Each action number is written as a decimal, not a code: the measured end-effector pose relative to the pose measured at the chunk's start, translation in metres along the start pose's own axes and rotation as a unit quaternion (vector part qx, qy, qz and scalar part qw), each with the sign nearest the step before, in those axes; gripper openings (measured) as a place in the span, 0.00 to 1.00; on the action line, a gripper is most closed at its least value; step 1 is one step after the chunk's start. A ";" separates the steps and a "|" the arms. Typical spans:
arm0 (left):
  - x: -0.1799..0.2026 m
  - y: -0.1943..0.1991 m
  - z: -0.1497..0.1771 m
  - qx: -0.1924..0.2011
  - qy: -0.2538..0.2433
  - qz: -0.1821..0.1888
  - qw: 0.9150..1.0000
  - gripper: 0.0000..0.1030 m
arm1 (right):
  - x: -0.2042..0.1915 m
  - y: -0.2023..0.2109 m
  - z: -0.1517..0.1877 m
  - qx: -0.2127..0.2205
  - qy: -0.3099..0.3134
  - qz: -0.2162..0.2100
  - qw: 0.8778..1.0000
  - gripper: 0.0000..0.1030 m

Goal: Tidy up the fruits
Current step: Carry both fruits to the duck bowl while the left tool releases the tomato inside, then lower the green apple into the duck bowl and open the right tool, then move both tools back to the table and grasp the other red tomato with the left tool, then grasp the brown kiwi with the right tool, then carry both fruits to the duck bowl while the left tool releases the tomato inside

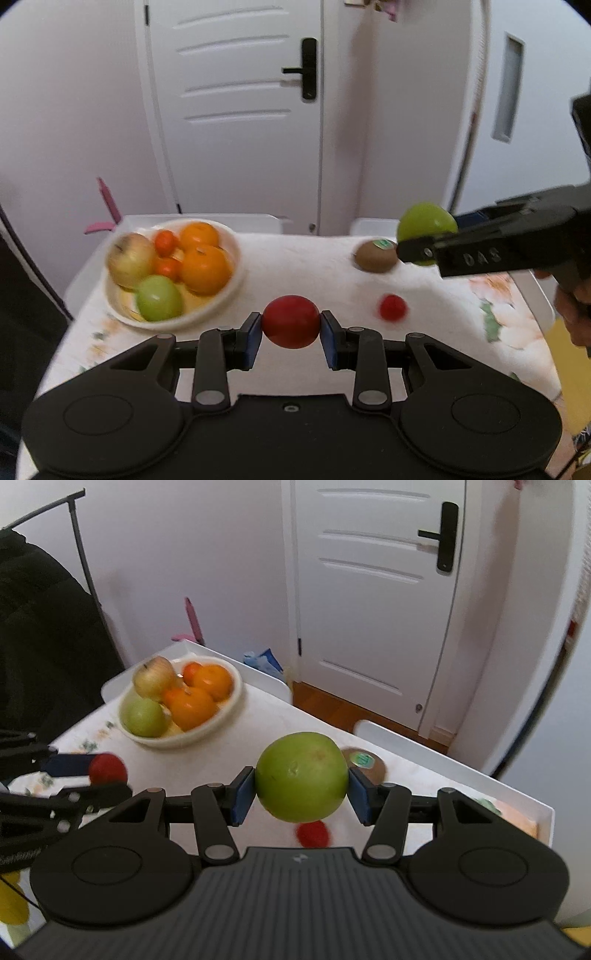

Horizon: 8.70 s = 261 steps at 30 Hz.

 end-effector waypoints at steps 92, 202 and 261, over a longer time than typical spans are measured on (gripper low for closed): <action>-0.220 -0.090 -0.053 -0.051 0.001 -0.006 0.999 0.93 | -0.143 -0.164 -0.114 -0.018 -0.030 -0.014 0.999 1.00; 0.060 -0.158 0.001 -0.093 -0.055 0.063 0.992 0.38 | 0.079 -0.136 0.026 -0.043 0.034 -0.053 0.997 0.98; -0.132 -0.051 -0.100 -0.006 -0.021 0.043 0.999 0.38 | -0.084 -0.093 -0.090 0.006 -0.037 -0.018 0.999 0.70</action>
Point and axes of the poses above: each gripper's, at about its wrist camera, not at the fingertips, and y roughly against the way its jaws point, x to its right, z to its underside, the point moved 2 cm from there along -y, roughly the way its jaws point, and after that the axes turned 7 degrees about y, right-handed, at the moved point
